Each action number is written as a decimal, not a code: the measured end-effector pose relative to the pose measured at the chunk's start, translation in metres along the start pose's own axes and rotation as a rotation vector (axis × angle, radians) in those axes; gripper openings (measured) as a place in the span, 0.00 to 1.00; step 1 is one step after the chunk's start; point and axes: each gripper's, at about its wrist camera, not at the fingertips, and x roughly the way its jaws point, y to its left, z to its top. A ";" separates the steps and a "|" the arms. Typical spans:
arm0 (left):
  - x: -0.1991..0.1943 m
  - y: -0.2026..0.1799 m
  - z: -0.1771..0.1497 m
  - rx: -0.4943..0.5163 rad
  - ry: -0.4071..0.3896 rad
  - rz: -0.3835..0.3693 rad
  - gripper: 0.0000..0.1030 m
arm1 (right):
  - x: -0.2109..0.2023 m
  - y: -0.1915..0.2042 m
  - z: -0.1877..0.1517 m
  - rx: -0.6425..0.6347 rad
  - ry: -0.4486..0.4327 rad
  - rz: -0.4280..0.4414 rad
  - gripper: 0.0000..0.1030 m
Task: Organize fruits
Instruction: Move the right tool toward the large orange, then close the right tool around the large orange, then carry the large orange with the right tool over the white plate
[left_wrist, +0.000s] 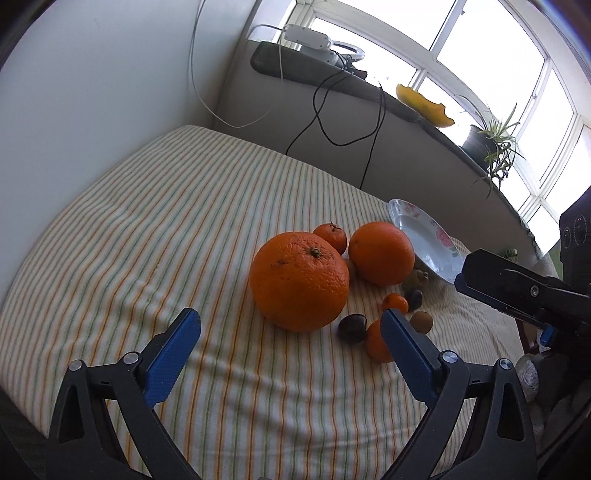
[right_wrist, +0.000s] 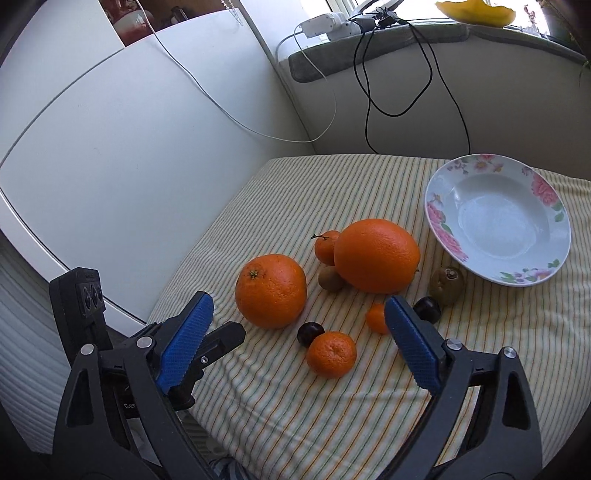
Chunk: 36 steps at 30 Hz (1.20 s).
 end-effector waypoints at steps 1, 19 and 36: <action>0.003 0.001 0.001 -0.007 0.008 -0.013 0.94 | 0.008 -0.002 0.002 0.016 0.020 0.013 0.87; 0.030 0.010 0.015 -0.040 0.062 -0.102 0.85 | 0.081 -0.012 0.019 0.147 0.199 0.159 0.72; 0.044 0.001 0.013 0.010 0.084 -0.071 0.71 | 0.115 -0.005 0.023 0.118 0.238 0.147 0.56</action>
